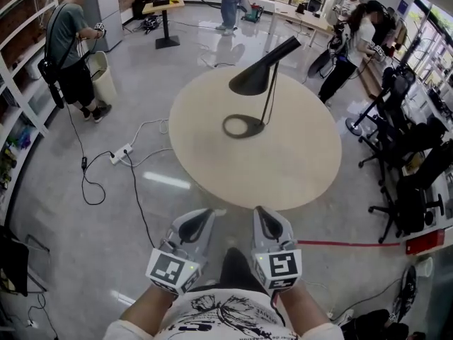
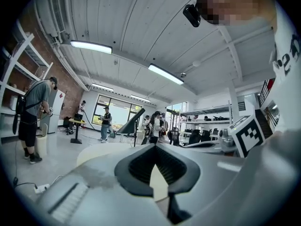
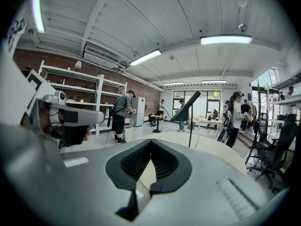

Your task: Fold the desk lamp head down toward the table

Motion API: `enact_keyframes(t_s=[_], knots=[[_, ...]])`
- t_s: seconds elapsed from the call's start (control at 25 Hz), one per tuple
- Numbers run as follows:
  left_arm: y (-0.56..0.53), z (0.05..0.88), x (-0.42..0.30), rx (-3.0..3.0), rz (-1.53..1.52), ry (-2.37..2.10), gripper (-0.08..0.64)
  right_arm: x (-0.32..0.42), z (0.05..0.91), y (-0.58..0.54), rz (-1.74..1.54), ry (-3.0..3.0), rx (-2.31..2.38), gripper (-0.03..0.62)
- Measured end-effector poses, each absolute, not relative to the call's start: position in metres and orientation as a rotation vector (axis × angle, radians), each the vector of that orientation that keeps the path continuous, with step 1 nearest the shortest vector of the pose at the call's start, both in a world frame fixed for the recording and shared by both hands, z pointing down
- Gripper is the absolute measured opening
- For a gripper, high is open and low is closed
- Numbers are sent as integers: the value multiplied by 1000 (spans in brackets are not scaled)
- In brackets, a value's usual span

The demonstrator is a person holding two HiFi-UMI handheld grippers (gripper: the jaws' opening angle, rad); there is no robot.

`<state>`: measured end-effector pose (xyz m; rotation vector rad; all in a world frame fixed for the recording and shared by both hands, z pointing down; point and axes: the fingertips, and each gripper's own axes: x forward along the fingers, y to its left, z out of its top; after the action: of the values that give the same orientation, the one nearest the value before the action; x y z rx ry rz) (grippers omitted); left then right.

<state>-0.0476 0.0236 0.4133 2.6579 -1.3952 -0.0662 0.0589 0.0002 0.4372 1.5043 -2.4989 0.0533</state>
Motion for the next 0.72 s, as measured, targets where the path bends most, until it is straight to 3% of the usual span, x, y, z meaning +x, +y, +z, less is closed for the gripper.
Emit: enact_keyframes(t_s=[0.72], knots=[[114, 414, -43, 2642, -97, -1418, 6, 59, 434, 100, 87, -2544, 1525, 9]])
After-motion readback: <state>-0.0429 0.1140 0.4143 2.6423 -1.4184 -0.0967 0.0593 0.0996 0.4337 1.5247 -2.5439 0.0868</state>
